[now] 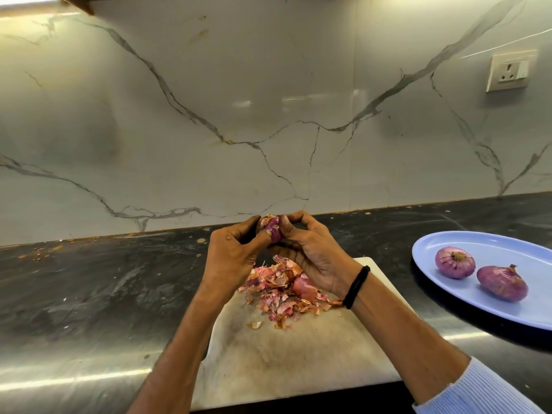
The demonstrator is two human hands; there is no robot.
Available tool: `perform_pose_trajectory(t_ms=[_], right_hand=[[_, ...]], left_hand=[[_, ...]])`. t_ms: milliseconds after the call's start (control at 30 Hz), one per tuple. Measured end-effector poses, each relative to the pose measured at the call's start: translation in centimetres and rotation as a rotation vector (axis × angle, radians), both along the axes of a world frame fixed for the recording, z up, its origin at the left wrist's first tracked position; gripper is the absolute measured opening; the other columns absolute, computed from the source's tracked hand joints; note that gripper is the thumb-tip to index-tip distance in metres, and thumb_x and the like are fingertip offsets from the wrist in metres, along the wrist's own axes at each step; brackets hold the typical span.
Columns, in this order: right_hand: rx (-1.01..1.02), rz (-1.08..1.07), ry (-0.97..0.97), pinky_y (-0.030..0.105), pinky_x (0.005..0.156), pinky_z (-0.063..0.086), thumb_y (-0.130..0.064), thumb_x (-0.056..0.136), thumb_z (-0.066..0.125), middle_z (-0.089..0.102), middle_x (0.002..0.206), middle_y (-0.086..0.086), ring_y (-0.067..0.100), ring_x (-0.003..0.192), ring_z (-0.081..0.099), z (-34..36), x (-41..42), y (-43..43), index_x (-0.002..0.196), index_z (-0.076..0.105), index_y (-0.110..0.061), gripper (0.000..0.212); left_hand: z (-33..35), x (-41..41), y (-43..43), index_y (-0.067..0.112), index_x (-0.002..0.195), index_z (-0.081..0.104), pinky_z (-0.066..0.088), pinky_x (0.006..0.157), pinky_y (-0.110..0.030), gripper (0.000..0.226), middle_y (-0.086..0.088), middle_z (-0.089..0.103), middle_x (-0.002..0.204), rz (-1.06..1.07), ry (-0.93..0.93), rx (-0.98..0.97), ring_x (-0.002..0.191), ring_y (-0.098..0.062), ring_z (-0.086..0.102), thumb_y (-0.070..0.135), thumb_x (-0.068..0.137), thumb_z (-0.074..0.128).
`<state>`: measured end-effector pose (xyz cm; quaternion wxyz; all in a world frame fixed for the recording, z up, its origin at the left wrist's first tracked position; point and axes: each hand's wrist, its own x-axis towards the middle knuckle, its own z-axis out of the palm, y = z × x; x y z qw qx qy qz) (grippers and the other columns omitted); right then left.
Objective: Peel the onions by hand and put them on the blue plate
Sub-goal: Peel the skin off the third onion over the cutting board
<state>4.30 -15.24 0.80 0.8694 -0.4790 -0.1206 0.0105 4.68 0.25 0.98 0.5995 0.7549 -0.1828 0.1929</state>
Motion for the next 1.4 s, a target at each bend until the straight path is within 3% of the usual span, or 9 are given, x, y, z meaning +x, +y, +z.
perform_pose_trajectory(t_ms=[167,300,467,633,800,933,1067,1267,1400], right_hand=[[-0.038,-0.02,-0.009,0.041,0.081,0.061,-0.011,0.094,0.062,0.071,0.102,0.02,0.028,0.09,0.071,-0.17,0.08,0.03,0.109,0.056,-0.006,0.017],[-0.042,-0.032,0.003,0.038,0.077,0.063,-0.012,0.094,0.062,0.071,0.103,0.019,0.027,0.089,0.071,-0.21,0.1,-0.03,0.107,0.056,-0.006,0.015],[0.012,-0.019,0.042,0.033,0.072,0.063,-0.015,0.095,0.061,0.07,0.105,0.019,0.025,0.087,0.072,0.23,0.09,-0.14,0.116,0.057,-0.002,0.026],[0.057,-0.007,0.063,0.032,0.074,0.062,-0.019,0.097,0.059,0.068,0.11,0.02,0.024,0.09,0.07,0.4,0.14,-0.22,0.128,0.055,0.006,0.04],[0.023,0.01,0.055,0.031,0.077,0.062,-0.019,0.097,0.059,0.068,0.114,0.019,0.023,0.097,0.069,0.26,0.15,-0.26,0.127,0.059,0.003,0.037],[-0.035,-0.023,0.055,0.028,0.072,0.062,-0.02,0.097,0.059,0.069,0.112,0.019,0.023,0.092,0.07,0.26,0.11,-0.27,0.12,0.063,0.001,0.031],[-0.043,-0.02,0.048,0.026,0.066,0.061,-0.023,0.097,0.059,0.073,0.101,0.017,0.021,0.082,0.072,0.49,-0.1,-0.55,0.112,0.067,0.001,0.029],[-0.17,-0.067,0.046,0.04,0.075,0.061,-0.031,0.093,0.066,0.074,0.099,0.014,0.024,0.084,0.071,-0.11,0.39,-0.47,0.114,0.067,-0.003,0.035],[-0.184,-0.081,0.038,0.04,0.08,0.059,-0.03,0.092,0.066,0.073,0.099,0.012,0.023,0.085,0.07,-0.36,0.55,-0.46,0.114,0.067,-0.004,0.034]], left_hand=[[-0.15,0.01,0.03,0.01,0.123,0.068,0.053,0.078,-0.01,0.036,0.015,0.07,0.097,0.004,0.03,0.014,0.089,0.008,0.068,0.009,0.087,0.072],[-0.21,0.2,0.14,0.008,0.124,0.068,0.056,0.087,-0.018,0.037,0.002,0.074,0.108,0.023,0.004,0.049,0.097,-0.003,0.07,0.01,0.087,0.073],[-0.3,0.15,0.1,0.007,0.13,0.062,0.049,0.079,-0.004,0.041,0.01,0.067,0.11,0.019,-0.031,0.024,0.089,0.017,0.063,0.008,0.09,0.069],[-0.24,0.27,0.05,0.008,0.139,0.055,0.049,0.09,-0.01,0.052,0.002,0.064,0.129,-0.026,-0.015,-0.004,0.104,0.011,0.062,0.013,0.088,0.069],[-0.27,-0.08,-0.28,0.009,0.132,0.059,0.049,0.079,-0.005,0.047,0.021,0.065,0.103,-0.005,-0.017,0.035,0.091,0.017,0.063,0.01,0.087,0.071],[-0.34,-0.2,-0.31,0.014,0.121,0.065,0.049,0.072,-0.005,0.036,0.024,0.067,0.087,0.054,-0.039,0.041,0.081,0.014,0.066,0.01,0.086,0.072],[-0.49,-0.05,-0.05,0.003,0.119,0.068,0.049,0.069,-0.004,0.03,0.014,0.068,0.092,0.1,-0.06,0.029,0.078,0.014,0.066,0.005,0.088,0.07],[-0.4,-0.07,-0.36,0.013,0.116,0.07,0.053,0.075,-0.009,0.032,0.02,0.069,0.088,0.041,0.001,0.022,0.084,0.008,0.069,0.017,0.085,0.074],[-0.44,-0.18,-0.22,0.026,0.112,0.068,0.053,0.073,-0.009,0.03,0.025,0.068,0.085,0.029,-0.005,0.041,0.083,0.009,0.068,0.017,0.084,0.074]])
